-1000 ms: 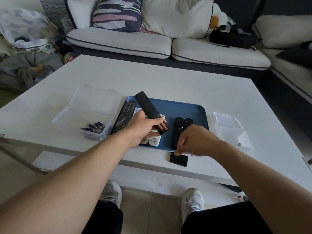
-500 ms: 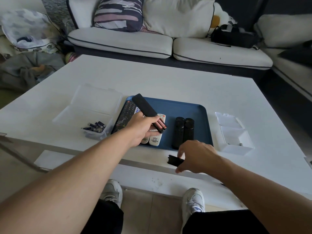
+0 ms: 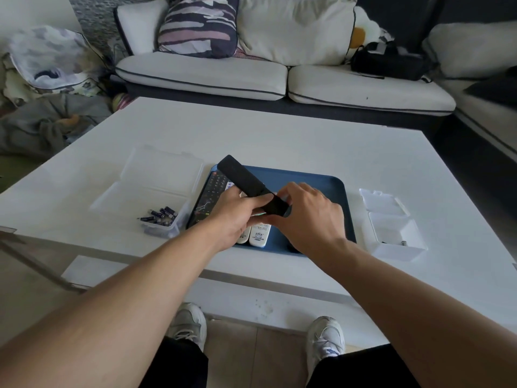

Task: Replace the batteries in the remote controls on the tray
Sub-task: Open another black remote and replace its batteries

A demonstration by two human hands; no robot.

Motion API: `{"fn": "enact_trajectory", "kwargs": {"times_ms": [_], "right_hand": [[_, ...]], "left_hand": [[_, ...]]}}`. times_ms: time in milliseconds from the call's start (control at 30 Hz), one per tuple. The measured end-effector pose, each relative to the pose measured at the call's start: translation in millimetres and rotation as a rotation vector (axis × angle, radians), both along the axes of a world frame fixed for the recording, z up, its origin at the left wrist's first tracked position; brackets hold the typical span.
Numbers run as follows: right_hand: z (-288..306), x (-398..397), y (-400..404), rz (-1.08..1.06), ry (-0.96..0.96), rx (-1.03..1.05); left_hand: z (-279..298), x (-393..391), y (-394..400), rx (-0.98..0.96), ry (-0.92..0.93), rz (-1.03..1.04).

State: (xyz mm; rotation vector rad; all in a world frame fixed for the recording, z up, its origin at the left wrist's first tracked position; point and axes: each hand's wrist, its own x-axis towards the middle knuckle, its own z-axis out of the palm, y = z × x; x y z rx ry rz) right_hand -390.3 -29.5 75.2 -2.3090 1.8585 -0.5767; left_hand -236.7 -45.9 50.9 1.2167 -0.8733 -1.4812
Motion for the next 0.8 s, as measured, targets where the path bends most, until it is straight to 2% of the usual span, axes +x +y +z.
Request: {"fn": "enact_trajectory", "kwargs": {"times_ms": [167,267,367,433,700,800], "right_hand": [[0,-1,-2,-0.044,-0.077,0.114],[0,-4,-7,-0.088,-0.408,0.352],[5,-6,-6,-0.117,-0.782,0.696],[8,-6,-5,-0.101,-0.964,0.820],[1,-2,-3,-0.119,-0.982,0.705],[2,-1,-4,-0.112,-1.151,0.631]], "left_hand": [[-2,9,-1,-0.032,-0.037,0.027],[0,11,0,-0.061,-0.029,0.001],[2,13,0,-0.079,-0.065,-0.034],[2,12,0,-0.082,-0.097,-0.046],[2,14,1,-0.073,-0.096,-0.065],[3,6,1,-0.050,-0.095,-0.033]]}}
